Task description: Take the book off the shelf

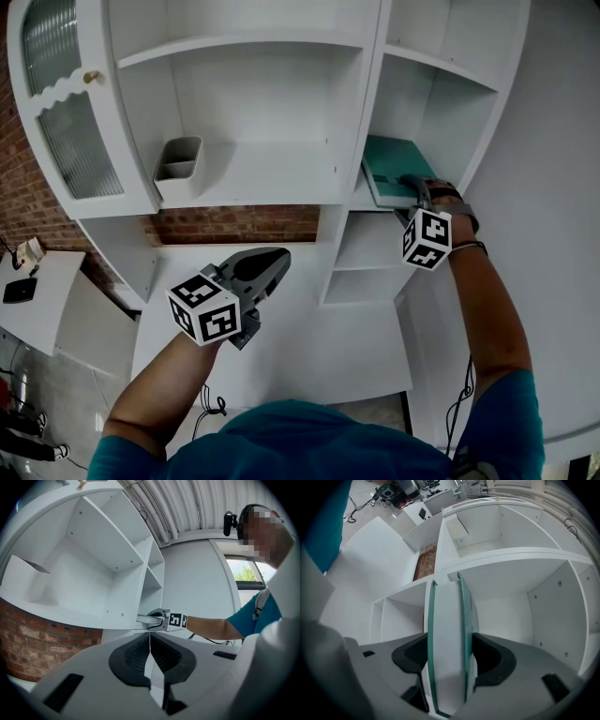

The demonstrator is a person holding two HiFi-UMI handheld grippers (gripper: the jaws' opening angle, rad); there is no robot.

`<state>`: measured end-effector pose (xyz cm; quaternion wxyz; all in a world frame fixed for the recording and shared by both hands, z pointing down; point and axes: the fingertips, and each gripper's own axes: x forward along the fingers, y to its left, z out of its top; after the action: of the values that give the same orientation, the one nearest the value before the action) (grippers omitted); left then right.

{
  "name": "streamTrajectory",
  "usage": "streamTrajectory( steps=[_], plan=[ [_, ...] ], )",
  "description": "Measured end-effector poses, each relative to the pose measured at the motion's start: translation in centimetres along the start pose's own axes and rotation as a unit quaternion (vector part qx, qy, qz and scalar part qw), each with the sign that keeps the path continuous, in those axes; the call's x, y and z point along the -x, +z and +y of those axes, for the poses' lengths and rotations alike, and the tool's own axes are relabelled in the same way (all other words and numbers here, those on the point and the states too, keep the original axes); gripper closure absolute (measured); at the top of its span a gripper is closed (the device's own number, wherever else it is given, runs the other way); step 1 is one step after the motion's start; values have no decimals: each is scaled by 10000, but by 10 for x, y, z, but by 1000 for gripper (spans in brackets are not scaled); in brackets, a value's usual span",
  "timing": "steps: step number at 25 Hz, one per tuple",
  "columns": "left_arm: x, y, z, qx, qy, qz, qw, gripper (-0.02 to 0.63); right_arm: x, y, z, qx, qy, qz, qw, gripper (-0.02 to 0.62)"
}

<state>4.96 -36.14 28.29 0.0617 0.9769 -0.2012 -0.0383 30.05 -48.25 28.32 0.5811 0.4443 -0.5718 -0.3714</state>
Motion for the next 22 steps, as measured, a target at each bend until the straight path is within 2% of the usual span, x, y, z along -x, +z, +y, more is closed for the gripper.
streamTrajectory(
  steps=[6,8,13,18,22],
  plan=[
    [-2,-2,-4,10,-44,4,10000,591,3,1,-2,7,-84,-16,10000,322],
    [-2,-2,-5,8,-64,7,10000,591,10,2,-3,12,-117,-64,9999,360],
    [4,-1,-2,17,-29,1,10000,591,29,6,-1,-10,-123,-248,9996,368],
    [8,0,-1,7,7,-23,10000,591,52,10,-13,-94,-471,-411,9980,405],
    [13,1,-1,10,49,-59,10000,591,72,11,-23,-458,-701,-592,9947,419]
  ],
)
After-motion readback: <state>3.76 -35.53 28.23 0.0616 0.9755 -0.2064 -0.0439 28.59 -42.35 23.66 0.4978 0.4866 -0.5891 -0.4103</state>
